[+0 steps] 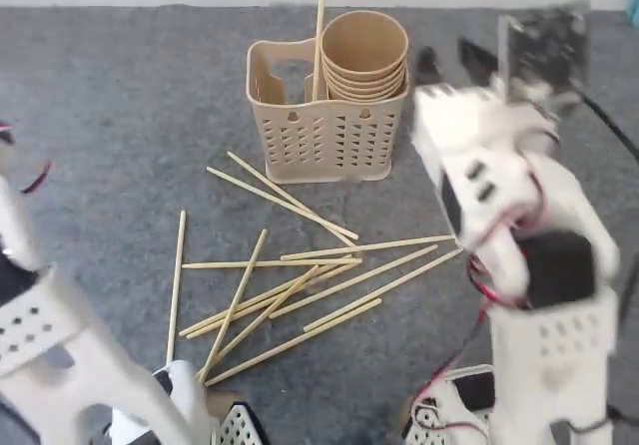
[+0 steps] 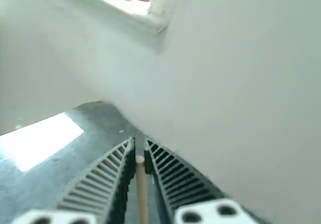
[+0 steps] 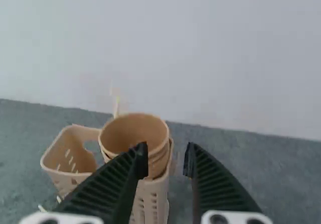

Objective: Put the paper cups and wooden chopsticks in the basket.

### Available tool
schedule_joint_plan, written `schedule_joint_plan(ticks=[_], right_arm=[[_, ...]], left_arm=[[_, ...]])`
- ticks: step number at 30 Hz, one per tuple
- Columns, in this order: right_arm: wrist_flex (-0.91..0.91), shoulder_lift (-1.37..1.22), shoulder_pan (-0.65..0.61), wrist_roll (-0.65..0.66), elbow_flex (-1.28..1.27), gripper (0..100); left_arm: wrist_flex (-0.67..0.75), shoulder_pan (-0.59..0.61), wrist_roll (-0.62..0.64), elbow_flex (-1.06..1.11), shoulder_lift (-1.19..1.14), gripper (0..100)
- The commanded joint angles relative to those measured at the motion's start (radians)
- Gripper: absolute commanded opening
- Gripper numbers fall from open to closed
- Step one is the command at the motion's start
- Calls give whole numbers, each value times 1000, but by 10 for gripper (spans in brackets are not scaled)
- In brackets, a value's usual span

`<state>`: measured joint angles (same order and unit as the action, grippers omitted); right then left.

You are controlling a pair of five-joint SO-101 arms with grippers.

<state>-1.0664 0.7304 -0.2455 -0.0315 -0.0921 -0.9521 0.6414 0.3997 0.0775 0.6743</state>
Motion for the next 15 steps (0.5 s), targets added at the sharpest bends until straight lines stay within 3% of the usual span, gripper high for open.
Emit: schedule_joint_plan(ticks=[1, 6, 11, 15], right_arm=[[-242, 107, 91, -60, 48, 130], [-412, 136, 150, -63, -61, 130], [-406, 236, 237, -63, -296, 129], [-343, 374, 282, -61, -512, 129]], left_arm=[[0, -112, 66, -197, -40, 12], [-5, -247, 89, -475, -222, 12], [-5, -367, 75, -696, -408, 12], [0, -474, -34, -786, -511, 12]])
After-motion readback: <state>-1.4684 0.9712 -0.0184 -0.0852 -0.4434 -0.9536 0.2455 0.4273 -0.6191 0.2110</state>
